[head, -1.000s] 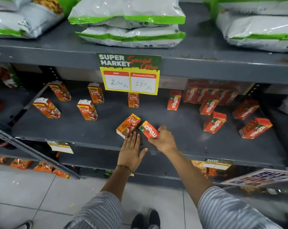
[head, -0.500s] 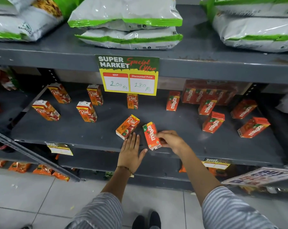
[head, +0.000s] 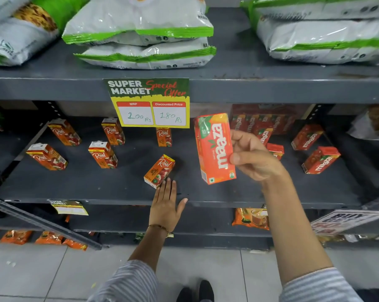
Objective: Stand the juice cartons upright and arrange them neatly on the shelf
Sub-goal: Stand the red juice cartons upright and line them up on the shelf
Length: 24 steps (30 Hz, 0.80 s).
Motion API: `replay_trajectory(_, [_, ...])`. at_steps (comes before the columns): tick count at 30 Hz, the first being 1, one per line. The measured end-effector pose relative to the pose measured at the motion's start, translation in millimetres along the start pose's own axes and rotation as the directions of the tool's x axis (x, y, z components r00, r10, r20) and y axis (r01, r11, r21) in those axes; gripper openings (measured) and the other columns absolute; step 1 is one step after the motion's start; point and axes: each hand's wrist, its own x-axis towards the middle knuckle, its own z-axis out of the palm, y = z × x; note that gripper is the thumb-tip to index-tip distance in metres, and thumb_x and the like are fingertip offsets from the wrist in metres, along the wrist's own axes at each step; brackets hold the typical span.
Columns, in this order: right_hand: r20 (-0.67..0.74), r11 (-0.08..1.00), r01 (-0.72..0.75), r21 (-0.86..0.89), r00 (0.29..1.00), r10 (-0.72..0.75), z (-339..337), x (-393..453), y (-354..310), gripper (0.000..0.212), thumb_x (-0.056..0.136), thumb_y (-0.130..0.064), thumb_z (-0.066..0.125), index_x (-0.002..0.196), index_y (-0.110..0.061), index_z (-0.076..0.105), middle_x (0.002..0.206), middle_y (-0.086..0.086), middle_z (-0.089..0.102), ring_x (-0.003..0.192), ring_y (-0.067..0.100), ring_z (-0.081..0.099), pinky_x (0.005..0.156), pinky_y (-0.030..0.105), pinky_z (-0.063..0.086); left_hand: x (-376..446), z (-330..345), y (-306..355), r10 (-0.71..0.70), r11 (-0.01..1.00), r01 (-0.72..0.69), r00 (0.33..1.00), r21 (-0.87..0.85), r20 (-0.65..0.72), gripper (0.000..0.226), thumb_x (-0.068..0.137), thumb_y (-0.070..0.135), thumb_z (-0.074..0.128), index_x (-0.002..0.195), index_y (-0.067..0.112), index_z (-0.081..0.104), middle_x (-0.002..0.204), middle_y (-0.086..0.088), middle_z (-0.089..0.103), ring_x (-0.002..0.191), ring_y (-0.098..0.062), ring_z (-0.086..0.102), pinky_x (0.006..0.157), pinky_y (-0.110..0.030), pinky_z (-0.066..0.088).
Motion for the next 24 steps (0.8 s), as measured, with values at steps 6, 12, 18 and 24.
replay_trajectory(6, [-0.133, 0.998, -0.042, -0.042, 0.991, 0.036, -14, -5, 11, 0.042, 0.066, -0.013, 0.079, 0.102, -0.008, 0.059, 0.090, -0.005, 0.075, 0.083, 0.010, 0.071, 0.074, 0.026, 0.059, 0, -2, 1, 0.004, 1.000, -0.004, 1.000, -0.003, -0.001, 0.095, 0.076, 0.069, -0.019, 0.147, 0.014, 0.012, 0.157, -0.009, 0.017, 0.145, -0.024, 0.013, 0.116, -0.032, 0.005])
replay_trajectory(12, [-0.470, 0.938, -0.237, -0.255, 0.878, 0.093, -52, -2, 73, 0.042, 0.075, -0.004, 0.072, 0.115, -0.013, 0.062, 0.112, 0.009, 0.069, 0.097, 0.015, 0.067, 0.089, 0.029, 0.049, 0, -1, 1, -0.011, 1.000, 0.011, 1.000, 0.002, 0.017, 0.091, 0.077, 0.069, -0.013, 0.147, 0.015, 0.008, 0.158, -0.007, 0.014, 0.146, -0.022, 0.010, 0.116, -0.031, 0.003])
replay_trajectory(18, [-0.661, 0.869, -0.338, -0.361, 0.750, 0.017, -78, 14, 114, 0.049, 0.077, 0.010, 0.067, 0.124, 0.002, 0.054, 0.121, 0.024, 0.061, 0.113, 0.034, 0.059, 0.096, 0.039, 0.048, 1, -1, 1, -0.012, 1.000, 0.012, 1.000, -0.021, 0.025, 0.082, 0.084, 0.066, 0.005, 0.147, 0.014, 0.008, 0.158, -0.008, 0.012, 0.146, -0.023, 0.008, 0.116, -0.032, 0.002])
replay_trajectory(24, [-0.731, 0.871, -0.370, -0.324, 0.682, 0.017, -90, 18, 129, 0.045, 0.079, 0.016, 0.060, 0.122, 0.007, 0.051, 0.123, 0.027, 0.059, 0.115, 0.035, 0.057, 0.090, 0.035, 0.051, 2, 0, 0, -0.012, 0.999, 0.013, 0.999, -0.039, 0.035, 0.071, 0.093, 0.055, 0.023, 0.147, 0.016, 0.000, 0.159, -0.005, 0.003, 0.146, -0.020, -0.001, 0.115, -0.029, -0.004])
